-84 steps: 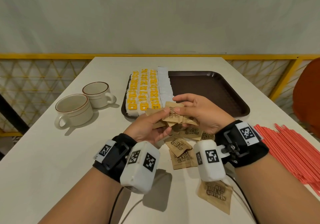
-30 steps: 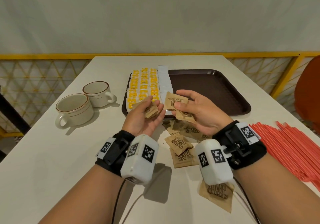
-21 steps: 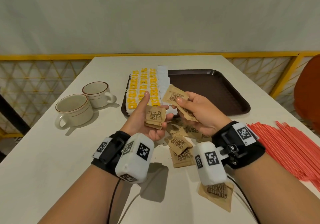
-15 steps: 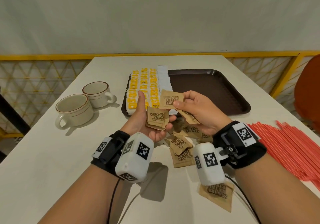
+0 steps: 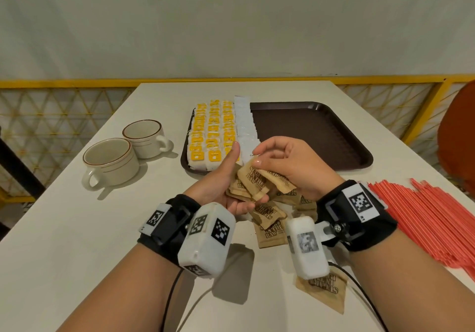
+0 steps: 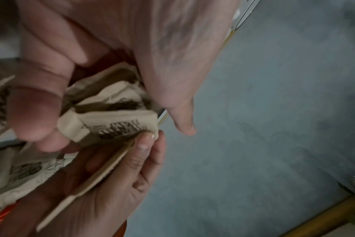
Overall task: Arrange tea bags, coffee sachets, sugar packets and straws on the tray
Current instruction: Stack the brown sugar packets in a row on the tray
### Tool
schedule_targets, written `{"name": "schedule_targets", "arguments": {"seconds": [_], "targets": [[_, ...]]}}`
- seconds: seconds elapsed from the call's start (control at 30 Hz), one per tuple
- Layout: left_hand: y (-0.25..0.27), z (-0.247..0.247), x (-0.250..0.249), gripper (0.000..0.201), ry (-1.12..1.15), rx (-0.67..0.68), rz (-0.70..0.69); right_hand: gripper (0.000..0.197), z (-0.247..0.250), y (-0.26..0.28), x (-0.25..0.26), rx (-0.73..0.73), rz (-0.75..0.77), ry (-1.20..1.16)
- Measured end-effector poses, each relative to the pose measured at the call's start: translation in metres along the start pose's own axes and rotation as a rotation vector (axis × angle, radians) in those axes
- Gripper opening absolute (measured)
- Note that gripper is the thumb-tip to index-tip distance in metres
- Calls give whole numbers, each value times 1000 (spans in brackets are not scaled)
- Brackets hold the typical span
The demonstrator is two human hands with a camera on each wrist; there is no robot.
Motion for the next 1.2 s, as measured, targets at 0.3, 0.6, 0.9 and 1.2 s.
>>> {"name": "schedule_targets", "arguments": {"seconds": [0.3,0.6,0.9,1.2], "targets": [[2,-10,4,79,90,89,3,33,-3,2,2,87,-22,15],[1,-6,2,85,202,72,-19,44,4,1,6,90,1,-125],[3,-7,1,93,225,137,0,23,5,-12,44,239,73,182],[4,-8,-2,88,353,77,-3,35,-16,-24,56,256,185,805]]}}
Point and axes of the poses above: each hand's wrist, its own y-axis away from the middle knuckle, its own z-axis out of the back of the hand, x = y × z, the point moved 3 cm from there along -y, towards the middle knuckle
